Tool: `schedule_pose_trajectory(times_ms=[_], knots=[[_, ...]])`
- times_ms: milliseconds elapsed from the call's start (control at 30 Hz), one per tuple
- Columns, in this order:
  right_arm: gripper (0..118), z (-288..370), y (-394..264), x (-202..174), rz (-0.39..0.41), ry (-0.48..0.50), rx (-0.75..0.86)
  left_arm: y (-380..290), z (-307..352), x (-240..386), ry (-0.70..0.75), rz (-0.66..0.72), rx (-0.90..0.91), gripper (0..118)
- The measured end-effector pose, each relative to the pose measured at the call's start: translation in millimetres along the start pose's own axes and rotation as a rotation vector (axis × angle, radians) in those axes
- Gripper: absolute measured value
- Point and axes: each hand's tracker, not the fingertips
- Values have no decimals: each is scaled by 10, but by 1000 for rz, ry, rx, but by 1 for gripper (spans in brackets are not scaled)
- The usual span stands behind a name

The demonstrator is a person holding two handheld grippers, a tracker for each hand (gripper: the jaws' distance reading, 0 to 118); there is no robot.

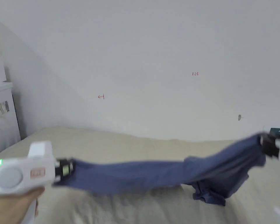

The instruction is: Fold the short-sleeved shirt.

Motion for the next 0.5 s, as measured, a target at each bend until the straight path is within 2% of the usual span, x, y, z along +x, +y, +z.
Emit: schedule_pose_trajectory(times_ms=[33,67,100,133,167,200,267,333,433,500], knots=[[3,223,-277,13,-4,6,-41,-250,48,-36,-24,15,-38,3],[3,423,-568,58,-39,-28,-69,-570,117,-78,7,26,-33,3],[3,598,-800,113,-59,-17,-121,-881,209,-134,-23,-2,-111,3],[3,810,-1065,168,-77,-16,-130,-1147,298,-162,-12,9,-111,3],[3,972,-1321,242,-120,-55,-157,-1413,403,-178,-21,28,-121,3],[3,1143,-1518,293,-154,-54,-197,-1629,500,-190,-61,42,-187,3],[3,1518,-1909,359,-226,-71,-245,-2008,692,-313,-61,116,-193,3],[3,1838,-2133,376,-231,-101,-280,-2250,912,-377,-67,179,-193,3],[3,2271,-2322,409,-240,-114,-322,-2461,1304,-401,-64,193,-187,3],[3,2542,-2428,432,-250,-111,-349,-2554,1509,-423,-92,234,-247,3]])
